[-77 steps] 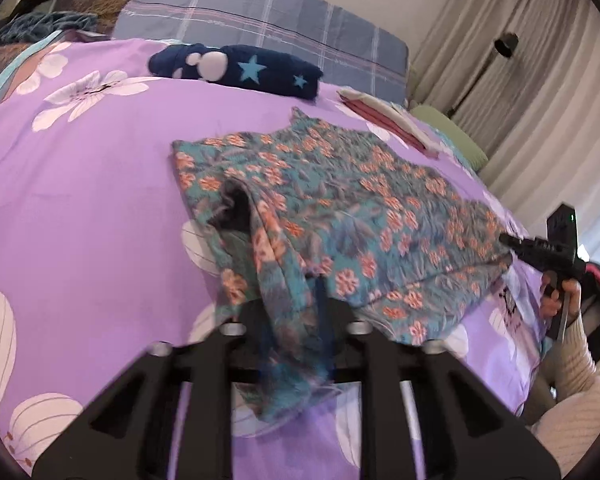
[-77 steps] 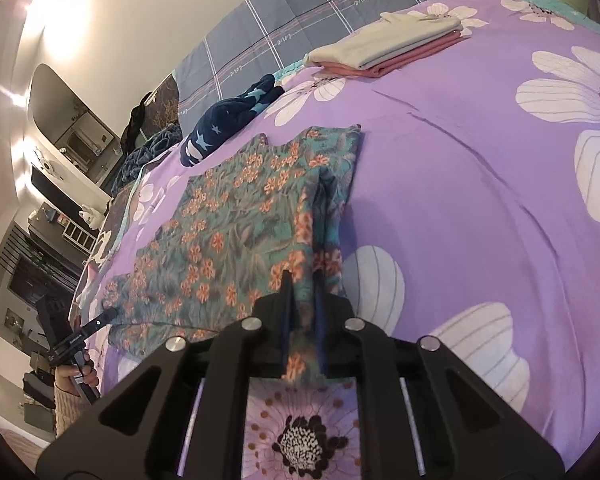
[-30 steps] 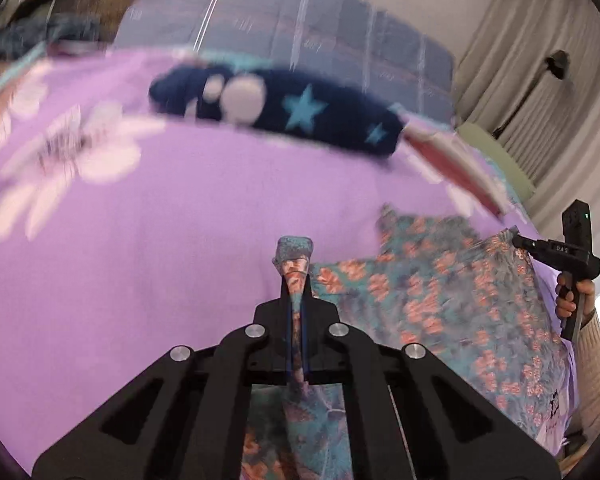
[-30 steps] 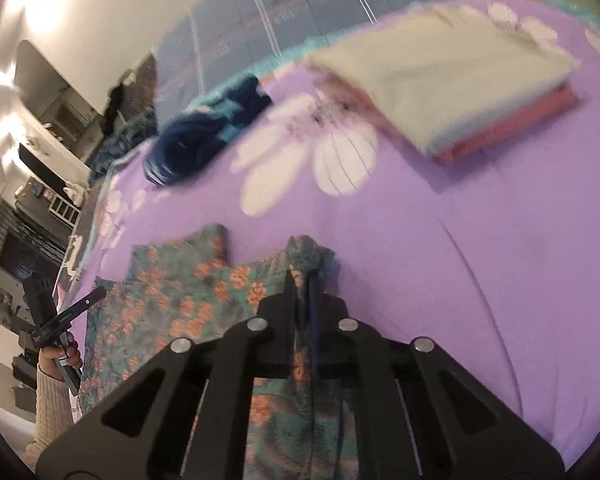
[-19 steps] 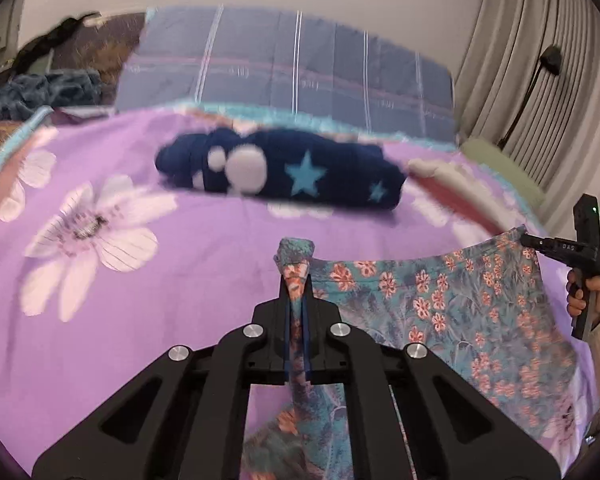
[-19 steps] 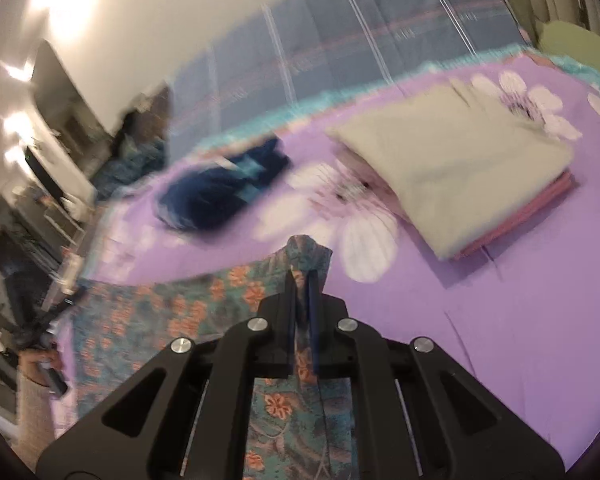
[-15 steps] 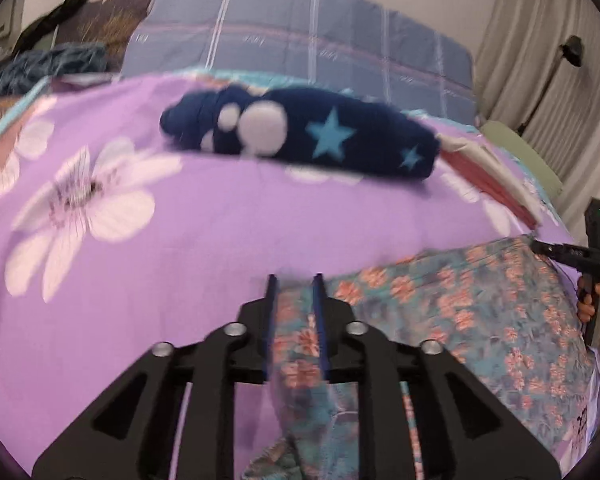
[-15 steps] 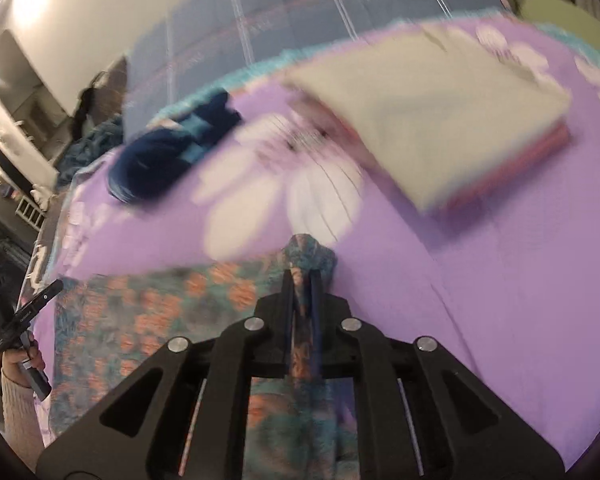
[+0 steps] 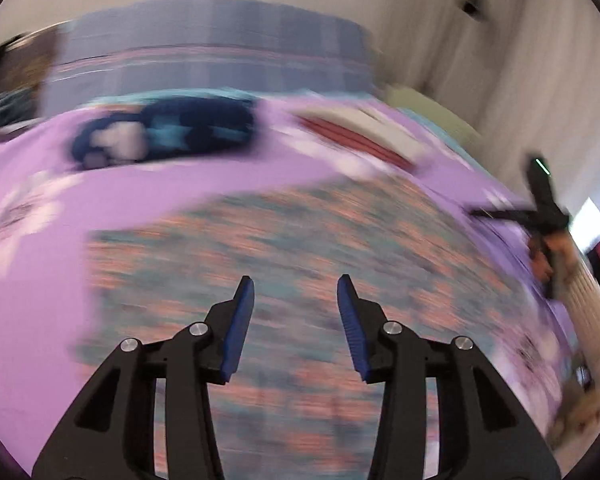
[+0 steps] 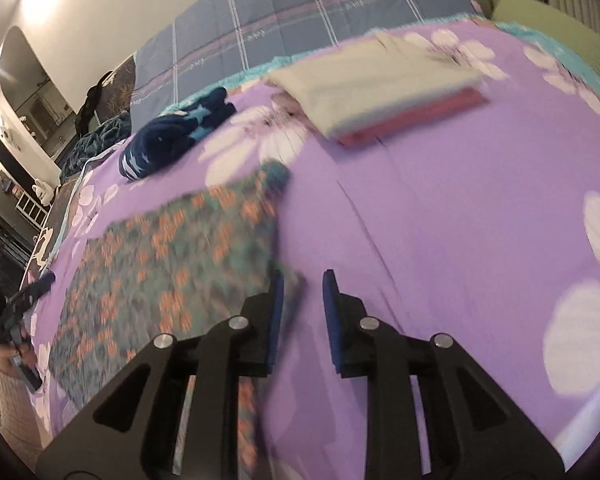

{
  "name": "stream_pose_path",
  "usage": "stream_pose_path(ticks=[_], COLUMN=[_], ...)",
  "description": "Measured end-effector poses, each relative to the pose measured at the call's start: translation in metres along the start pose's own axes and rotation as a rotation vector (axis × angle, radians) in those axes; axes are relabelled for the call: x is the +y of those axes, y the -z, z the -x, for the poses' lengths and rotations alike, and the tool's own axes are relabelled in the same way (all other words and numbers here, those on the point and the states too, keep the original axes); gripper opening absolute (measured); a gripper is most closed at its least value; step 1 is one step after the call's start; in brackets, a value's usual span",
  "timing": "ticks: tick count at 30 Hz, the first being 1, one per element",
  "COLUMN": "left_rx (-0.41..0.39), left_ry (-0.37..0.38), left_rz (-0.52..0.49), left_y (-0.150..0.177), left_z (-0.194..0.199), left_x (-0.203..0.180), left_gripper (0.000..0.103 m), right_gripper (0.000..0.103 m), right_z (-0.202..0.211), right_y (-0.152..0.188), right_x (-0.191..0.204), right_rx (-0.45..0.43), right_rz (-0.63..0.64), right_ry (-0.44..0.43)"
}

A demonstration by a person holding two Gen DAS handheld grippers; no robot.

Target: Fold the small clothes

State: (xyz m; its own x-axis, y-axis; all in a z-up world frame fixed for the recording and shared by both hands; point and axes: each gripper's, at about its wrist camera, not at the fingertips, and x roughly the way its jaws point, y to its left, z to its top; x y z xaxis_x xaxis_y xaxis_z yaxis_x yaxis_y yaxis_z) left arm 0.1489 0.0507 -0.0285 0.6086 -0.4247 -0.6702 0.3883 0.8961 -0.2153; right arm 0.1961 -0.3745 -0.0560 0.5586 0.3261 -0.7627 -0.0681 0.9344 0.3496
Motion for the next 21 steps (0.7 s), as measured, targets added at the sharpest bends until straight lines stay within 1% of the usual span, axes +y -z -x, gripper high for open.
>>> stream_pose_path(ticks=[3,4,7,8,9,10,12,15,19,21], left_rx=[0.068,0.076,0.112,0.120,0.125,0.130,0.152,0.164,0.163,0.148], left_ry=[0.142,0.171,0.255,0.267,0.273,0.275,0.264,0.203,0.182,0.150], left_rz=[-0.135,-0.162,-0.257,-0.285,-0.318,-0.363,-0.432,-0.487,-0.485,-0.479], left_y=[0.012,0.015,0.026,0.029,0.032,0.036,0.040,0.042,0.033,0.028], left_z=[-0.028,-0.034,-0.054,-0.059,-0.063,-0.069,-0.082,-0.100,-0.114,-0.113], left_x=[-0.087,-0.106,-0.169,-0.184,-0.198,-0.215,-0.236,-0.253,-0.256,-0.255], left_gripper=[0.044,0.044,0.046,0.049,0.052,0.052,0.052,0.052,0.051,0.022], right_gripper=[0.018,0.018,0.018,0.018,0.018,0.018,0.018,0.018,0.018,0.018], right_z=[0.008,0.011,0.021,0.026,0.030,0.033,0.044,0.061,0.078,0.086], right_y=[0.010,0.015,0.027,0.033,0.037,0.041,0.052,0.070,0.090,0.097], right_x=[-0.011,-0.014,-0.014,-0.016,-0.017,-0.020,-0.027,-0.034,-0.037,-0.034], right_rx=[0.012,0.022,0.028,0.028,0.028,0.028,0.023,0.007,-0.007,-0.014], right_rz=[-0.031,-0.032,0.002,0.013,0.012,0.008,-0.005,-0.002,0.002,0.017], right_ry=[-0.028,-0.049,-0.075,-0.082,-0.087,-0.097,-0.124,-0.146,-0.192,-0.216])
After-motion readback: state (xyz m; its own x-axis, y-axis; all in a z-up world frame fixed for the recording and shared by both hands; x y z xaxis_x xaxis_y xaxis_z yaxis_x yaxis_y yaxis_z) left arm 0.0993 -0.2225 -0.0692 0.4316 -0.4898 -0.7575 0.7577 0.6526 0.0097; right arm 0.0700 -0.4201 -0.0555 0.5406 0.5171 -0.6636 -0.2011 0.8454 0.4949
